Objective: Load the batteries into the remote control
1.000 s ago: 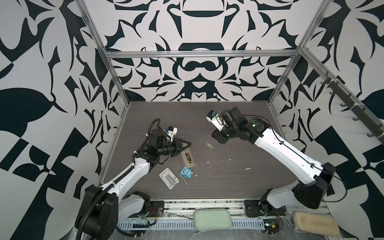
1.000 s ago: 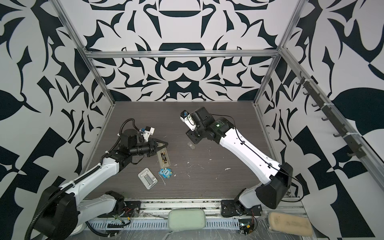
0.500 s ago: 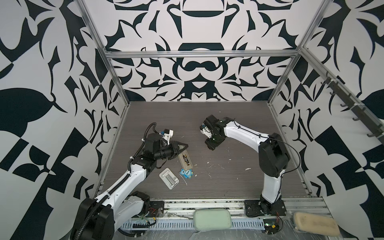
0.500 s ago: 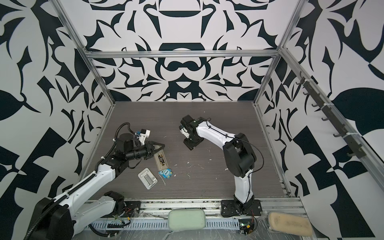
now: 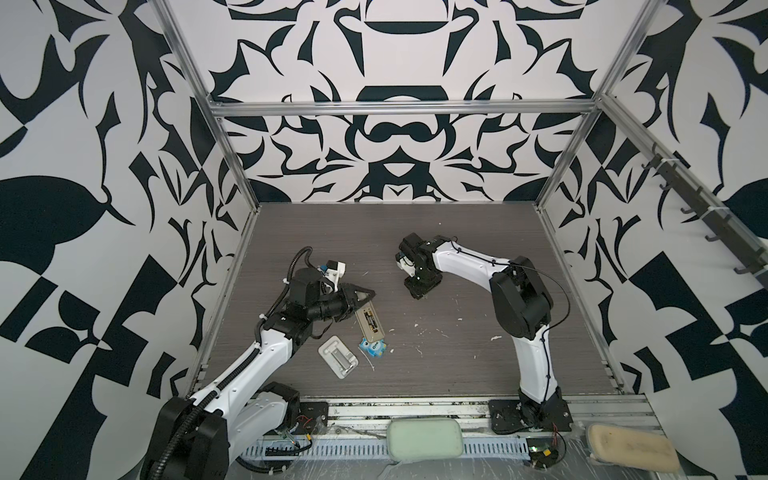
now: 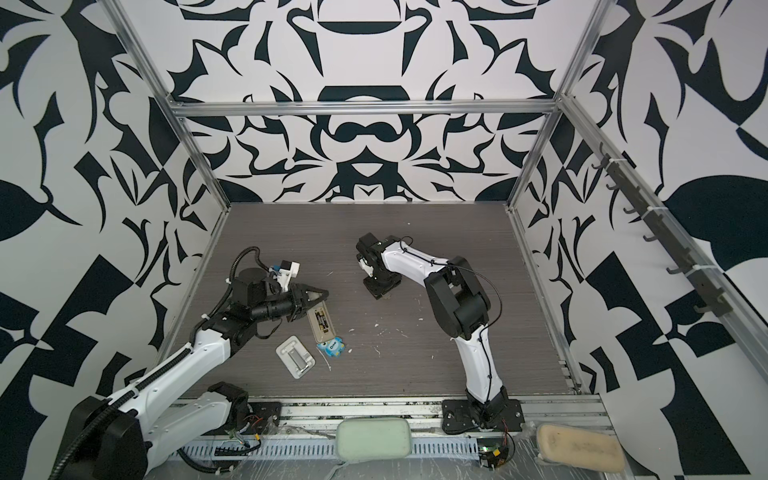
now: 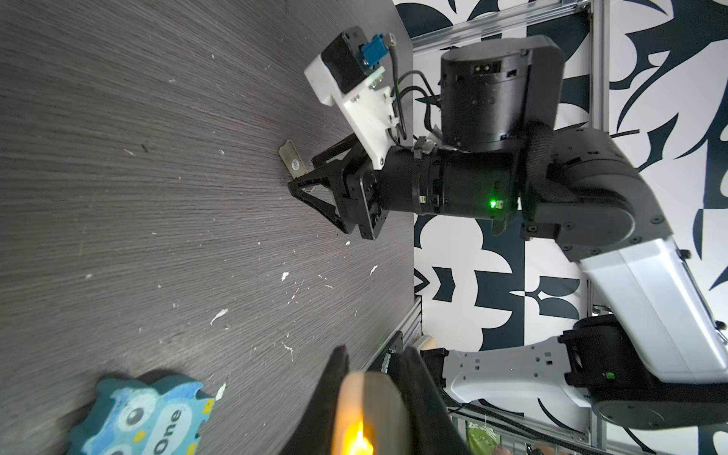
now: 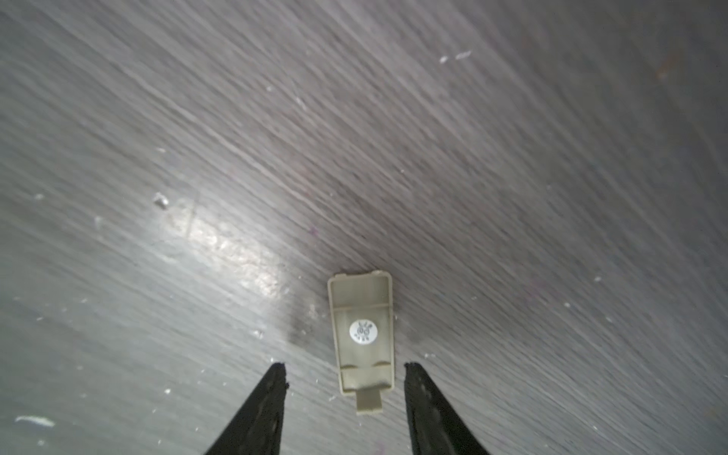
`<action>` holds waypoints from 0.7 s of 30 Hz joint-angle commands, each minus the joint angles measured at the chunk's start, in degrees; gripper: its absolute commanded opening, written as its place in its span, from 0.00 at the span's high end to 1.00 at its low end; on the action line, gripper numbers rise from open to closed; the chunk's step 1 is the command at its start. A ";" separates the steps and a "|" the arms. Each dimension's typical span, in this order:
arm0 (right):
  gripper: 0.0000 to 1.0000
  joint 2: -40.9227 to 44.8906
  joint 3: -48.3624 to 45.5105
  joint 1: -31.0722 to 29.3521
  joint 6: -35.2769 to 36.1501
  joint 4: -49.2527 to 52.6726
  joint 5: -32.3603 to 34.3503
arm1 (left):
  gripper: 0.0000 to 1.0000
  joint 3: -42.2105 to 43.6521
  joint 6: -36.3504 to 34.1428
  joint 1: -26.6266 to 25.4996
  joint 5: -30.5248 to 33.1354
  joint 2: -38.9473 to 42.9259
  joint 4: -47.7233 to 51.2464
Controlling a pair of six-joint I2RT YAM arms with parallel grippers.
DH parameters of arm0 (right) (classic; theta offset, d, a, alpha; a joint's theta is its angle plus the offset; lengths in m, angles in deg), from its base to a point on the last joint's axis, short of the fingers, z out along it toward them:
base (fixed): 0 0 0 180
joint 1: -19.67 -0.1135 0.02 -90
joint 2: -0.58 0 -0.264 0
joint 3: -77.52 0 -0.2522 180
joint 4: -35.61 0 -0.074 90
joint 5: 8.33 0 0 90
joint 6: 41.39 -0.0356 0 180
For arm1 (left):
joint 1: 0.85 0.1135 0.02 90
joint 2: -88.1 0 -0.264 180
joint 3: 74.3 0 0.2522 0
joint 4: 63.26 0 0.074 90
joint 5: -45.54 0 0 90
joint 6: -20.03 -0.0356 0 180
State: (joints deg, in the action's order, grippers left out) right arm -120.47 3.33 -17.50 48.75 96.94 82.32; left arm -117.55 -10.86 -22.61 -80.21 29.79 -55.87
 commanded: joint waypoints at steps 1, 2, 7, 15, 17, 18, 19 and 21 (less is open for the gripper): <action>0.49 0.67 1.60 -0.19 -1.15 -0.28 1.02 | 1.00 0.84 0.40 0.33 -0.02 0.80 -0.13; 0.49 0.64 1.26 -0.19 -1.21 -0.66 0.80 | 1.00 0.72 0.45 0.37 -0.02 0.77 -0.03; 0.51 -0.10 -0.07 -0.14 -1.71 -1.70 0.34 | 1.00 0.25 0.41 0.31 -0.02 0.32 0.04; 0.52 -0.85 -1.84 0.15 -2.39 -3.23 -1.06 | 1.00 -0.74 -0.18 0.31 -0.20 -0.06 1.36; 0.53 -0.61 -2.57 0.45 -2.81 -3.99 -1.79 | 1.00 -0.78 -0.18 0.44 -0.12 0.03 1.49; 0.53 -0.51 -3.05 0.67 -3.10 -4.44 -2.40 | 1.00 -0.83 -0.17 0.39 -0.11 0.08 1.54; 0.53 -0.42 -3.40 0.90 -3.38 -4.87 -2.93 | 1.00 -0.82 -0.18 0.46 -0.02 0.03 1.62; 0.53 -0.32 -4.10 1.24 -3.74 -5.53 -3.86 | 1.00 -0.82 -0.22 0.41 0.02 0.12 1.71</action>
State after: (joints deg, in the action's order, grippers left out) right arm -120.82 1.19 -16.67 46.52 92.89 80.15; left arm -117.49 -10.88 -22.50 -80.23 29.64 -54.27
